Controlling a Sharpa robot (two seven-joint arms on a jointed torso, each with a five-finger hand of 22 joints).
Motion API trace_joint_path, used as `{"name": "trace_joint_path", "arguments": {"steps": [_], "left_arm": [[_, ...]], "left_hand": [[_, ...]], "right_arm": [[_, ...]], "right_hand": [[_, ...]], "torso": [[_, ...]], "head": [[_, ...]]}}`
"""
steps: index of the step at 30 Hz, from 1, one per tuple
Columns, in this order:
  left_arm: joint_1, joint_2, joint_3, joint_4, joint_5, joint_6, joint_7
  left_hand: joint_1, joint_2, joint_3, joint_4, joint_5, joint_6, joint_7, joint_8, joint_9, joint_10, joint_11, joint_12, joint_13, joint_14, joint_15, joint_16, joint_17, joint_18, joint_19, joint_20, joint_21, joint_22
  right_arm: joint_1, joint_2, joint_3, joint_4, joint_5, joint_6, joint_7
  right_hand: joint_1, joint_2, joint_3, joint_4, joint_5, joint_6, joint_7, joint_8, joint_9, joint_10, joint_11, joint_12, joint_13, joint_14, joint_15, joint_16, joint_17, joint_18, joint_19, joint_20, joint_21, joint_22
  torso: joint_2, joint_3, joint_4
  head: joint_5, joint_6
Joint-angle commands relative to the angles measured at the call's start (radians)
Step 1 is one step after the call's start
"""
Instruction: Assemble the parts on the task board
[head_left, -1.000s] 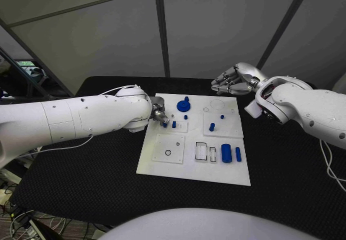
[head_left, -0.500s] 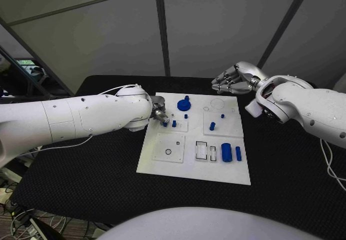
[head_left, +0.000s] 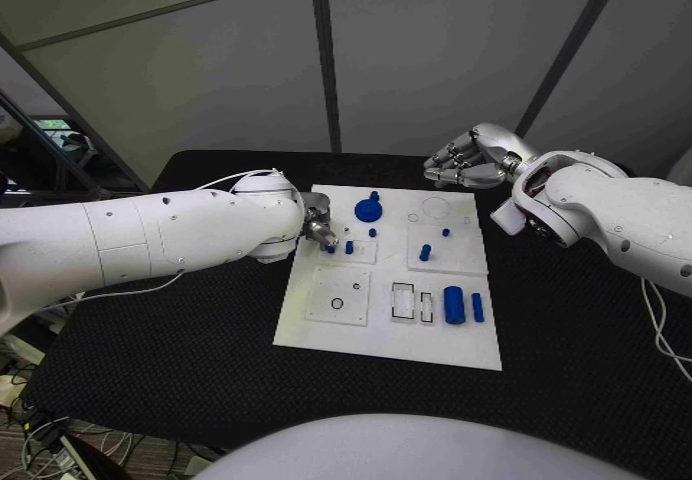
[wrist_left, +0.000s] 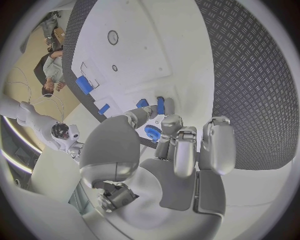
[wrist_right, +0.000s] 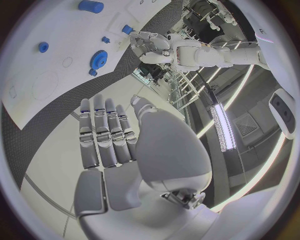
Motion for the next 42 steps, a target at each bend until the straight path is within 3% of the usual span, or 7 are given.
{"name": "trace_joint_path", "arguments": {"steps": [1,16,29,42], "left_arm": [[-0.005,-0.002,-0.004,0.002,-0.017,0.028,-0.012],[-0.007,0.001,-0.004,0.006,-0.012,0.028,-0.012],[-0.008,-0.002,-0.004,-0.005,0.005,0.03,-0.012],[-0.008,-0.002,-0.004,-0.01,0.008,0.023,-0.012]], "left_hand": [[0.001,0.01,0.086,-0.091,0.002,-0.003,-0.006,0.006,0.0,0.073,-0.067,0.003,0.001,0.104,-0.007,0.002,0.263,-0.012,0.069,-0.008,0.005,0.22],[-0.008,0.009,0.071,-0.087,0.001,-0.002,-0.01,0.012,0.001,0.081,-0.069,0.01,0.012,0.104,-0.009,0.002,0.263,-0.013,0.071,-0.009,0.011,0.221],[-0.096,0.007,-0.038,-0.011,-0.001,0.005,-0.021,0.017,-0.013,0.085,-0.077,0.015,0.018,0.104,-0.015,0.002,0.263,-0.014,0.072,-0.015,0.019,0.222],[-0.115,0.008,-0.087,0.016,-0.002,0.012,-0.022,0.016,-0.024,0.085,-0.077,0.019,0.023,0.104,-0.016,0.002,0.263,-0.015,0.072,-0.016,0.022,0.223]], "right_arm": [[0.002,0.0,0.0,0.0,-0.001,0.006,0.009],[0.002,0.001,0.0,0.0,-0.001,0.005,0.009],[0.002,0.0,0.0,0.001,-0.001,0.003,0.009],[0.002,-0.001,0.0,0.001,-0.001,0.006,0.008]], "right_hand": [[-0.003,0.008,0.003,0.004,0.005,-0.007,-0.003,0.003,0.001,-0.007,0.0,0.005,0.0,-0.007,-0.003,-0.001,-0.002,0.006,0.008,-0.002,-0.006,0.0],[-0.003,0.008,0.003,0.004,0.005,-0.007,-0.003,0.003,0.001,-0.007,0.0,0.005,0.0,-0.007,-0.003,-0.001,-0.002,0.006,0.008,-0.002,-0.006,0.0],[-0.003,0.008,0.003,0.004,0.005,-0.007,-0.003,0.003,0.001,-0.007,0.0,0.005,-0.001,-0.007,-0.002,-0.001,-0.002,0.006,0.008,-0.002,-0.007,0.0],[-0.003,0.008,0.003,0.004,0.005,-0.007,-0.003,0.003,0.001,-0.007,0.0,0.005,-0.001,-0.007,-0.002,-0.001,-0.002,0.006,0.008,-0.002,-0.007,0.0]], "torso": [[0.0,0.0002,-0.0004],[0.0,0.0003,0.0],[0.0,0.0005,-0.0009],[0.0,0.0003,-0.0009]], "head": [[-0.001,0.001],[-0.002,-0.004],[-0.002,-0.005],[-0.002,-0.005]]}}
